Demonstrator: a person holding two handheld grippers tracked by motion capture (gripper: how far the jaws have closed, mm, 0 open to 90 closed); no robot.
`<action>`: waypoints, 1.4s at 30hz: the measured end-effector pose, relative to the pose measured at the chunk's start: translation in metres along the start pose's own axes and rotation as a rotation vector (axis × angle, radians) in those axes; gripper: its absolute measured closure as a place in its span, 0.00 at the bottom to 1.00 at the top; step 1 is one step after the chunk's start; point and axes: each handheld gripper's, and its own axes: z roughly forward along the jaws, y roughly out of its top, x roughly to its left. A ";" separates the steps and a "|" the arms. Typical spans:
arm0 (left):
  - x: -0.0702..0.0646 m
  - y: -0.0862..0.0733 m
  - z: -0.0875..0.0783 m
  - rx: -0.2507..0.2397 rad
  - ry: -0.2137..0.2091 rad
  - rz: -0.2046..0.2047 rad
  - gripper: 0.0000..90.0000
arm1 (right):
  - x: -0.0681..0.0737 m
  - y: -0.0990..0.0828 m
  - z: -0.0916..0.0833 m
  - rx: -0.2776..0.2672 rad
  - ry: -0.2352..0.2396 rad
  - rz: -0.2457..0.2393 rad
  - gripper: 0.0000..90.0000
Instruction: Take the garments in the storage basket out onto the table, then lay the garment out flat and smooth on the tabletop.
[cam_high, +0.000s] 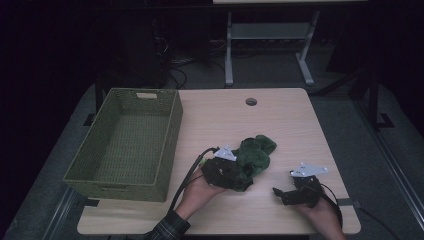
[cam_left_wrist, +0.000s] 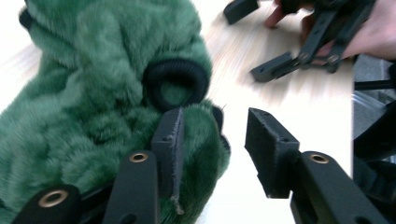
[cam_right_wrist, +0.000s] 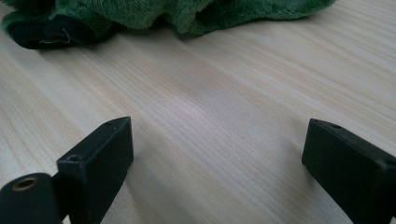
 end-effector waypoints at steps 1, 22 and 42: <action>0.001 -0.001 0.002 0.007 0.008 -0.004 0.60 | 0.000 0.000 0.000 -0.001 0.000 0.000 0.09; 0.016 -0.013 0.017 0.006 0.041 0.003 0.98 | 0.000 0.000 0.000 -0.001 -0.001 0.000 0.09; 0.019 -0.004 -0.033 -0.119 0.015 -0.033 0.98 | 0.037 0.018 -0.001 -0.049 0.121 -0.036 0.27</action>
